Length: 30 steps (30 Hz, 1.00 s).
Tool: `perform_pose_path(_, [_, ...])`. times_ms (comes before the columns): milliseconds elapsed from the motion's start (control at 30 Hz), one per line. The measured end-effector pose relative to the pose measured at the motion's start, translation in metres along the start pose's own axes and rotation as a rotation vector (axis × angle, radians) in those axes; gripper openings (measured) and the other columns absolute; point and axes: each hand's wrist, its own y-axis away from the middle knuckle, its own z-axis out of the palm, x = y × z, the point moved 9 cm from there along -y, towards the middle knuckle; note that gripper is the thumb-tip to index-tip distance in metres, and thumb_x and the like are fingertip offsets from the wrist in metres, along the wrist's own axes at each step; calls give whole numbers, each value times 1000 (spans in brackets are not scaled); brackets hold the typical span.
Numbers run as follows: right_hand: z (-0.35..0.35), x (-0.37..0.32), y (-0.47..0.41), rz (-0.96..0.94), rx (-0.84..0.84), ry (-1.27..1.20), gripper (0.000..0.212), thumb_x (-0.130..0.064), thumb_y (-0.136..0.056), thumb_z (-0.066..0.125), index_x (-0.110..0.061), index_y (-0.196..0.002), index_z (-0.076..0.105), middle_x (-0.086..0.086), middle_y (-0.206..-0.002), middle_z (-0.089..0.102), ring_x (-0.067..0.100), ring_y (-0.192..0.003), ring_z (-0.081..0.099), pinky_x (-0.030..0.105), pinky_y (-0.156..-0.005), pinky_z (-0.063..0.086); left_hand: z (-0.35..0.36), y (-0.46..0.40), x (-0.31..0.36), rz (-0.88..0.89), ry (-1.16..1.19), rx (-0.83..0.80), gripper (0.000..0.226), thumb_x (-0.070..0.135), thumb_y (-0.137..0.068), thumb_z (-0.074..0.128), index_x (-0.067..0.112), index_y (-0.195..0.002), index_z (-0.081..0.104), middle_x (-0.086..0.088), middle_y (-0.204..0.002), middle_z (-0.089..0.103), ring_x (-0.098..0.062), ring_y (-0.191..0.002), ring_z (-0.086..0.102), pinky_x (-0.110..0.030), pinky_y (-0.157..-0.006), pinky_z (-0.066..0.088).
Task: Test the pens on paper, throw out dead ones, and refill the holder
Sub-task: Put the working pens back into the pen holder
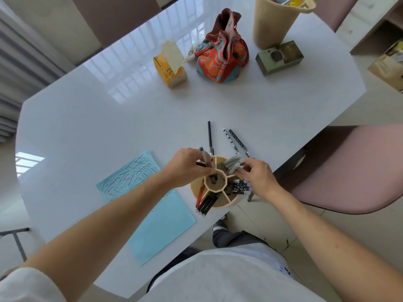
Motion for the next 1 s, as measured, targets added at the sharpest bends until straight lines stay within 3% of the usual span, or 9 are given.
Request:
perform_pose_path(133, [1, 2, 1, 14, -12, -6, 18, -40, -94, 71, -23, -97, 78, -3, -80, 72, 15, -73, 63, 32, -69, 48, -6, -3, -5, -31, 139, -55, 41, 67, -75, 69, 39, -103, 71, 20, -103, 69, 3, -102, 61, -21, -87, 48])
perform_pose_path(267, [0, 3, 3, 15, -1, -15, 21, -44, -93, 70, -25, -96, 77, 2, -78, 72, 17, -71, 63, 35, -70, 51, -27, -33, -19, -98, 467, 34, 49, 58, -96, 45, 20, -111, 71, 2, -101, 75, -11, -97, 69, -29, -91, 53])
perform_pose_path(333, [1, 3, 4, 26, -2, -27, 25, -49, -92, 68, -26, -97, 77, 7, -80, 72, 26, -78, 67, 42, -75, 55, -36, -60, -35, -201, 384, 144, 34, 44, -97, 56, 15, -101, 72, -3, -90, 75, -14, -82, 70, -40, -86, 58])
perform_pose_path(400, [1, 2, 4, 26, -10, -44, 32, -56, -87, 66, -28, -98, 77, 11, -82, 72, 32, -82, 68, 49, -79, 57, -36, -87, -49, -291, 156, 162, 22, 35, -90, 64, 15, -91, 73, 0, -80, 75, -15, -76, 72, -36, -75, 61])
perform_pose_path(567, [0, 2, 5, 38, -8, -68, 40, -62, -82, 65, -28, -98, 78, 6, -82, 72, 23, -76, 65, 44, -72, 58, -18, -127, -77, -433, -249, 22, 49, 58, -77, 70, 11, -64, 72, 2, -53, 69, -12, -54, 69, -27, -58, 57])
perform_pose_path(667, [-2, 5, 6, 58, 6, -48, 32, -55, -87, 69, -26, -97, 78, 4, -80, 71, 21, -71, 63, 39, -67, 53, -12, -138, -86, -465, -292, 36, 49, 57, -71, 75, 10, -59, 71, 3, -48, 66, -9, -44, 66, -25, -51, 55])
perform_pose_path(833, [-1, 6, 13, 82, -12, -93, 42, -58, -76, 68, -23, -98, 78, 20, -90, 73, 36, -75, 62, 45, -74, 55, -5, -141, -97, -530, -138, 24, 20, 22, -69, 68, 3, -63, 72, -5, -54, 70, -15, -47, 69, -24, -44, 55])
perform_pose_path(933, [-1, 10, 16, 98, -10, -94, 17, -32, -84, 78, -31, -101, 76, 13, -89, 74, 29, -77, 68, 40, -71, 59, -14, -129, -102, -555, -20, 88, 17, 19, -72, 65, 2, -71, 70, -6, -56, 71, -15, -49, 70, -26, -47, 57])
perform_pose_path(1000, [-2, 11, 18, 98, -13, -80, 24, -18, -85, 80, -29, -106, 74, 3, -90, 75, 19, -75, 72, 35, -71, 62, -28, -116, -105, -550, 133, 186, 15, 16, -75, 66, 2, -79, 68, -11, -64, 73, -17, -56, 73, -32, -55, 62])
